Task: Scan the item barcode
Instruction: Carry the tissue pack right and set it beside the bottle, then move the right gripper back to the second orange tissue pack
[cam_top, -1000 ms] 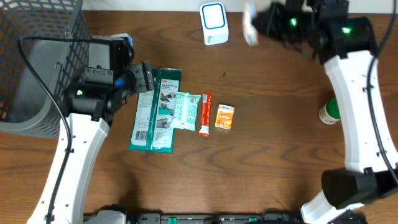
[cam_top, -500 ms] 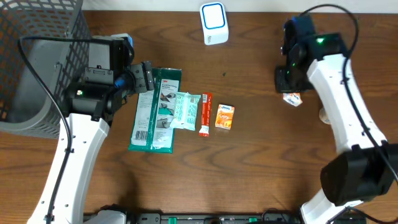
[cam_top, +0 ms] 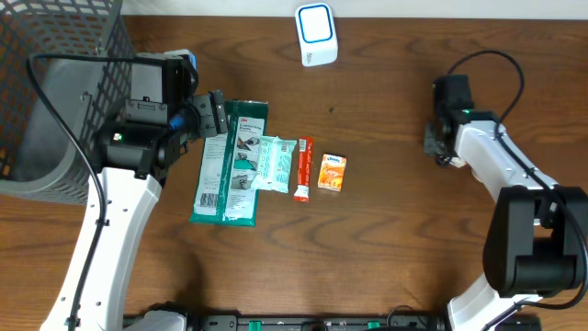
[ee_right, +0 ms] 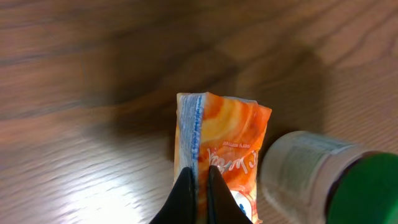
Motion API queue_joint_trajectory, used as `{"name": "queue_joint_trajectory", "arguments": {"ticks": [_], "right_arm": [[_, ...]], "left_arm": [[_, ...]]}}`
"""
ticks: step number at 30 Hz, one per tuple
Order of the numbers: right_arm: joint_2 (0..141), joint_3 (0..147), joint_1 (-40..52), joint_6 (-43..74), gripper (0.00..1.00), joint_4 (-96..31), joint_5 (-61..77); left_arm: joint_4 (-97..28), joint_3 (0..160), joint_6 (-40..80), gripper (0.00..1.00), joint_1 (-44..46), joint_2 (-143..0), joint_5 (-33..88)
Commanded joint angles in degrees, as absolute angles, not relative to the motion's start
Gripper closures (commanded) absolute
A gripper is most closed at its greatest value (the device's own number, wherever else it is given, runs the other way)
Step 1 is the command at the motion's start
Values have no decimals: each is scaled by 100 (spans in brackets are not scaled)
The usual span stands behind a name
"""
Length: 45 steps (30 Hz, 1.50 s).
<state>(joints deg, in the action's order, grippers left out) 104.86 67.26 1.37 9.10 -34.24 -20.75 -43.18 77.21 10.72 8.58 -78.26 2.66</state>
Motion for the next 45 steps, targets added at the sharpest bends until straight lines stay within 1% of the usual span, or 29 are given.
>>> {"name": "queue_joint_trajectory", "arguments": {"ticks": [1,2,3,4,7,8,10,14,19,22,23,24,27,28,30,31,32,33,34,36,38,45], "right_arm": [[10453,6598,-58,847,95,-3218,-2110],[10453,6598,-91,847,83,-3208,-2110],[10453,6598,-117,847,60,-3201,-2108],[10453,6598,-139,847,43,-3197,-2110],[10453,6598,-169,840,16,-3208,-2115],[10453,6598,-178,788,9,-3208,-2112],[10453,6598,-180,703,1,-3188,-2112],[10414,6753,-152,510,1,-3326,-1905],[10123,7279,47,331,1,-4034,-860],[9900,7494,215,336,1,-4209,333],[9824,7496,285,333,1,-4200,921],[9780,7494,425,333,1,-4150,1988],[9830,7446,703,338,1,-3894,3164],[9859,7419,814,403,3,-3776,3341],[9918,7387,1090,696,5,-3618,3354],[9959,7380,1260,825,8,-3564,3323],[9998,7380,1417,902,14,-3531,3304],[10047,7380,1590,961,23,-3503,3267],[10075,7378,1741,1022,30,-3487,3192],[10134,7378,2084,1168,33,-3472,2825],[10182,7376,2469,1382,36,-3470,2047],[10269,7365,3557,2095,36,-3470,-443]], "left_arm": [[-4327,7714,1105,16,860,-7828,237],[-4327,7714,1105,16,860,-7830,237],[-4327,7714,1105,16,860,-7828,237],[-4327,7714,1105,16,860,-7828,237],[-4327,7714,1105,16,860,-7828,237],[-4327,7714,1105,16,860,-7828,237],[-4327,7714,1105,16,860,-7828,237],[-4327,7714,1105,16,860,-7830,237],[-4327,7714,1105,16,860,-7828,237],[-4327,7714,1105,16,860,-7828,237],[-4327,7714,1105,16,860,-7828,237],[-4327,7714,1105,16,860,-7828,237],[-4327,7714,1105,16,860,-7828,237],[-4327,7714,1105,16,860,-7828,237],[-4327,7714,1105,16,860,-7828,239],[-4327,7714,1105,16,860,-7828,237],[-4327,7714,1105,16,860,-7828,237],[-4327,7714,1105,16,860,-7828,237],[-4327,7714,1105,16,860,-7828,237],[-4327,7714,1105,16,860,-7830,237],[-4327,7714,1105,16,860,-7828,237],[-4327,7714,1105,16,860,-7830,237]]}}
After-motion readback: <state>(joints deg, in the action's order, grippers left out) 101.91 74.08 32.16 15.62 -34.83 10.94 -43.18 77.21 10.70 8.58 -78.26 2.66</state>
